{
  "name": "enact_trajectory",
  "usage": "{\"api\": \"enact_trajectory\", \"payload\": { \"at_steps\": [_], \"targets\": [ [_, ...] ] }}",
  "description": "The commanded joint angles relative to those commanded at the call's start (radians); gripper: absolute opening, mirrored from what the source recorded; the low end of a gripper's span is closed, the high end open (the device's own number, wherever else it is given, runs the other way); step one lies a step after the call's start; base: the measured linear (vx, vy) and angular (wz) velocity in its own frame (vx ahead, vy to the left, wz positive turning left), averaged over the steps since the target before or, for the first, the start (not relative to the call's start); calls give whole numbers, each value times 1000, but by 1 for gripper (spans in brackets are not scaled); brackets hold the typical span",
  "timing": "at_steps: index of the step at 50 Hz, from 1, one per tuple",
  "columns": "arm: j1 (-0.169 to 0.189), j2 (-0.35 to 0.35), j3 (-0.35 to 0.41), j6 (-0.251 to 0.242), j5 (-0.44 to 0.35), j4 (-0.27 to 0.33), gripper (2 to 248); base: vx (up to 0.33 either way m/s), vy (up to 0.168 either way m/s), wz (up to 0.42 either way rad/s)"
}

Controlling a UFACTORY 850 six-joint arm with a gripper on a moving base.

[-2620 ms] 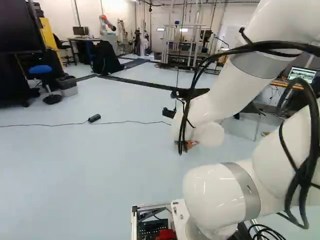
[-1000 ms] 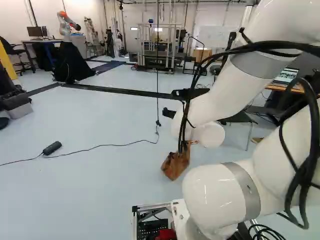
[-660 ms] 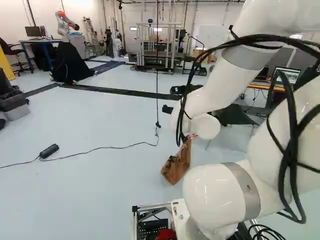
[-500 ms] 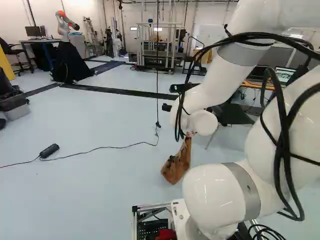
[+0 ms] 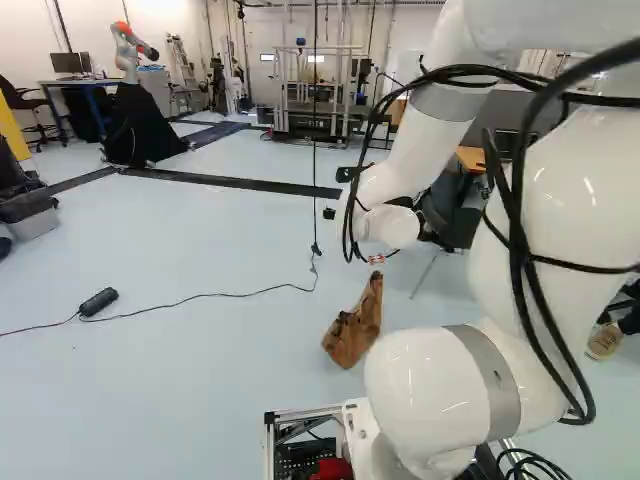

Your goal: Pick up the grocery bag from the ground

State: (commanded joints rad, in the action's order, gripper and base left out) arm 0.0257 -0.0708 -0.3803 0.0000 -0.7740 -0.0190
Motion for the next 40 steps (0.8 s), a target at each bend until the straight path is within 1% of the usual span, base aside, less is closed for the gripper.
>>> {"api": "enact_trajectory", "payload": {
  "at_steps": [15, 40],
  "targets": [
    [6, -122, -92, 0, 89, -32, 247, 0, 0, 0],
    [15, -295, -227, 0, 237, -99, 247, 0, 0, 0]
  ]
}}
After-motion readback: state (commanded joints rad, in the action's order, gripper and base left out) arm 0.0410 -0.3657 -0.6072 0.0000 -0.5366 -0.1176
